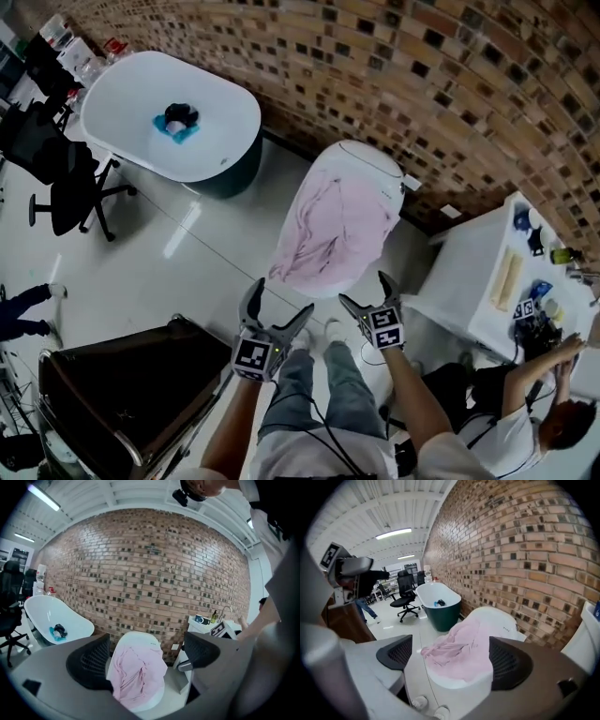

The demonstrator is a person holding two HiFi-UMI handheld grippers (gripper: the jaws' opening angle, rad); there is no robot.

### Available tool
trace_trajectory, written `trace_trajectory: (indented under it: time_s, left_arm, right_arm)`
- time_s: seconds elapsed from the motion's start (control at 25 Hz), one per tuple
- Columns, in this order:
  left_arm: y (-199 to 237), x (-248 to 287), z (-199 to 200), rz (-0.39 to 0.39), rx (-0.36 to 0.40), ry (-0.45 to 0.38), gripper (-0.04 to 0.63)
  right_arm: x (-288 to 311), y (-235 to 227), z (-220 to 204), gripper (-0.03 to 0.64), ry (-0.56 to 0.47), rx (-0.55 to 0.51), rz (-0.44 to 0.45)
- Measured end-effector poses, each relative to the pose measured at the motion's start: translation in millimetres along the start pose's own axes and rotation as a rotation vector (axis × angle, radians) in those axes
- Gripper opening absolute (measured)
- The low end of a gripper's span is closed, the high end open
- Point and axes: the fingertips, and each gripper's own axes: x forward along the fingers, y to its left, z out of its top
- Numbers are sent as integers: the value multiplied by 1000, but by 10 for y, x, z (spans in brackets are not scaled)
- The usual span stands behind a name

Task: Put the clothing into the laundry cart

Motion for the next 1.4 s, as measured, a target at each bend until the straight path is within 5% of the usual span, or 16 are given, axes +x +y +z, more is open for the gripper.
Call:
trace_trajectory:
  time_s: [0.16, 0.44, 0.6, 0.72, 0.84, 1.0, 1.12, 1.4]
  left_arm:
    - [234, 260, -307, 48, -49, 66, 477]
    - [556, 687, -830, 101, -82, 117, 477]
    - [749, 661, -1038, 162, -131, 137, 477]
    - [860, 555, -1209, 201, -149, 171, 477]
    - [899, 495, -1281, 218, -157, 186, 477]
    - [840, 450, -1198, 220, -161, 161, 477]
    - [811, 414, -1076, 221, -171, 132, 477]
    - [677, 251, -430, 209, -186, 21, 477]
  right_arm:
    - [958, -406, -538, 625, 150, 91, 26]
    - [2327, -1211, -1273, 634, 239, 291, -112]
    - [2781, -1340, -1632, 632, 321, 283, -167]
    - [2901, -1315, -1503, 621, 307, 257, -223]
    - [2925, -1356, -1412, 565, 290, 276, -251]
    - [2814, -1557, -1546, 286, 305, 368, -244]
    - [2708, -1545, -1362, 182, 206, 458, -128]
    - [1673, -1122, 363, 160, -274, 555, 134]
